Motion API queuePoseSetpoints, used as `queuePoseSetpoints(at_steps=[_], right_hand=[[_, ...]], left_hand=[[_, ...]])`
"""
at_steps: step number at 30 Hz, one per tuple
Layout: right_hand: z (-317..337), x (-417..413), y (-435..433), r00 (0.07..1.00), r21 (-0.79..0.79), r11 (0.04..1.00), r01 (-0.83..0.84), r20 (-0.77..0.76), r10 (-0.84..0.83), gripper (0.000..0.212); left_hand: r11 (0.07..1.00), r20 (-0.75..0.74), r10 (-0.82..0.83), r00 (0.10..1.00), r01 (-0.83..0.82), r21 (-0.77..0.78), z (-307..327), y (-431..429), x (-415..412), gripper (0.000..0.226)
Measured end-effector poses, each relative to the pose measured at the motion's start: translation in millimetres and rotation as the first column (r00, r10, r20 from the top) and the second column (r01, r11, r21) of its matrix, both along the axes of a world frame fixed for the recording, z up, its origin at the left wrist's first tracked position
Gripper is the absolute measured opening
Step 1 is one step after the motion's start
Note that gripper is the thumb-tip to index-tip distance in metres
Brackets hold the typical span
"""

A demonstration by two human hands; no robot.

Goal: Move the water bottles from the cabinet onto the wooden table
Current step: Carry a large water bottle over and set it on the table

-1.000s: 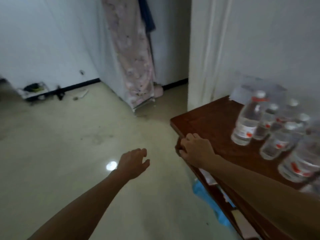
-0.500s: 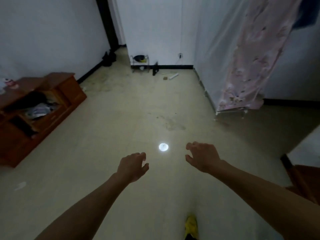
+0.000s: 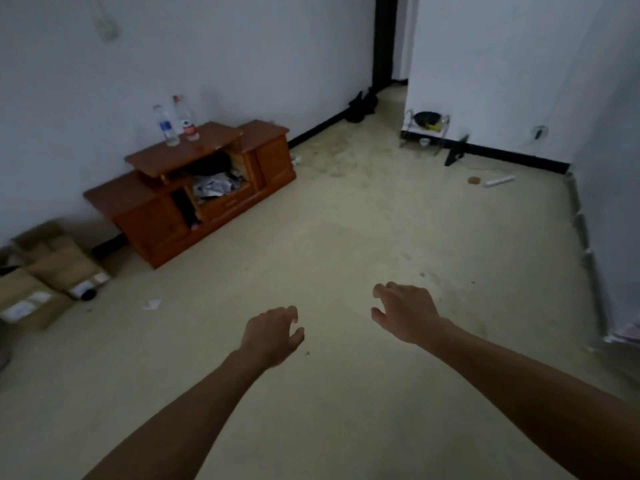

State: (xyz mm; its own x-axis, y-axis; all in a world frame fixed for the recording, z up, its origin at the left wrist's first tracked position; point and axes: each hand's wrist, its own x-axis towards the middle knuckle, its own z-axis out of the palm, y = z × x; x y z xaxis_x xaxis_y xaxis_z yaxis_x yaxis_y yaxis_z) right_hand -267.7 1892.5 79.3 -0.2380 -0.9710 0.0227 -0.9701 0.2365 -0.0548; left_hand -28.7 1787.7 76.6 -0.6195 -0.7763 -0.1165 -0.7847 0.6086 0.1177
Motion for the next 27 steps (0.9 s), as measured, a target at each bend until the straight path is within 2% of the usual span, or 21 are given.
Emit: queuePoseSetpoints(at_steps=[4, 9, 18, 22, 27], right_hand=[[-9, -7, -98, 0.99, 0.038, 0.989, -0.142, 0.015, 0.141, 0.036], [-26, -17, -230, 0.976, 0.03, 0.975, -0.218, 0.006, 0.218, 0.037], [8, -58, -460, 0.978, -0.048, 0.978, -0.202, 0.041, 0.204, 0.035], [3, -88, -533, 0.981, -0.022, 0.983, -0.184, 0.055, 0.185, 0.036], [-16, -137, -664, 0.975, -0.002, 0.978, -0.208, 0.071, 0.208, 0.037]], left_hand=[[0.988, 0.035, 0.151, 0.988, -0.152, 0.032, -14, -71, 11, 0.032], [0.967, 0.05, 0.25, 0.967, -0.252, 0.042, -33, -184, 6, 0.03], [0.97, 0.018, 0.24, 0.971, -0.24, 0.023, 1, -416, -41, 0.031], [0.971, 0.035, 0.236, 0.971, -0.238, 0.034, -3, -490, -67, 0.031], [0.964, 0.038, 0.26, 0.965, -0.262, 0.051, -23, -612, -114, 0.031]])
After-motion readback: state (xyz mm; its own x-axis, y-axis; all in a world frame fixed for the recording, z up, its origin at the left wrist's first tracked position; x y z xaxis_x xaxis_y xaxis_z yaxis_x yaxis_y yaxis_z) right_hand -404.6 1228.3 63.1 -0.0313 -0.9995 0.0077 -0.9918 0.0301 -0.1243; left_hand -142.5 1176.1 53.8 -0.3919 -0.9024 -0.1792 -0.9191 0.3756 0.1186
